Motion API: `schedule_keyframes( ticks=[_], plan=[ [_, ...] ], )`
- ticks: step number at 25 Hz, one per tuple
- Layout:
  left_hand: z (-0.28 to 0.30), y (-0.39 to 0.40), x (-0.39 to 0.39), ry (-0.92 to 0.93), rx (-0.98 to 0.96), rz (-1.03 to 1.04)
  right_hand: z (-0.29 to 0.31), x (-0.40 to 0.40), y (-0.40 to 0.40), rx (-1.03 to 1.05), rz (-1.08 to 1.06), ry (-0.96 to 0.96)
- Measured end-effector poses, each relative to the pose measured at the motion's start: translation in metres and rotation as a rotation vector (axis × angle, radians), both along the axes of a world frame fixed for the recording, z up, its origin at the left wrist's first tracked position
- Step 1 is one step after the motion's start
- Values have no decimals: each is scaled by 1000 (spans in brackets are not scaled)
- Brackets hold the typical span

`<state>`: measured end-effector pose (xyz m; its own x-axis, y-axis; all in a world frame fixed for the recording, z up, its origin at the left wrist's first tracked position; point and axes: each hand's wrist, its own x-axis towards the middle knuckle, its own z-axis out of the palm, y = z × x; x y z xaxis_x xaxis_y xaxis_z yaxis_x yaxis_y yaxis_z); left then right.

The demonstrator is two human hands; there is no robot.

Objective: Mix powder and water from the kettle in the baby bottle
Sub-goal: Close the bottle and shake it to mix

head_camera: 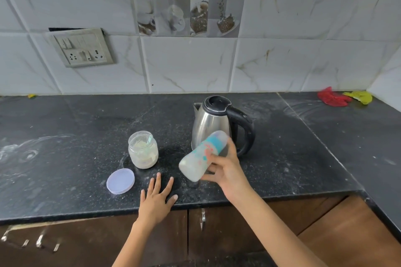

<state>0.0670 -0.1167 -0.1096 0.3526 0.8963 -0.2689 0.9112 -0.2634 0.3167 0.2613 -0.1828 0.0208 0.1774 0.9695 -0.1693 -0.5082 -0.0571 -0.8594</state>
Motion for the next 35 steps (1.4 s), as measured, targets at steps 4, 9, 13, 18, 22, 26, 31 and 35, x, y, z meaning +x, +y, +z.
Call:
schedule_keyframes(
  ticks=[4,9,13,18,22,26,31,35],
  plan=[
    [0,-1,1,-1,-1,2,-2,-1,-6,-26,61,-18],
    [1,-1,1,-9,-15,5,7,9,1,26,-32,-18],
    [1,1,1,-6,-14,7,0,0,2,28,119,-140],
    [1,0,1,1,-10,7,-5,-7,-1,-22,141,-148],
    [2,1,1,-16,-11,13,-3,0,6,-3,-6,-49],
    [0,1,0,5,-7,2,-4,-2,-2,-14,208,-242],
    [1,-1,2,-14,-13,1,-1,1,5,-64,28,-165],
    [-3,1,-1,3,-9,-1,-6,-2,1,-29,228,-302]
  ],
)
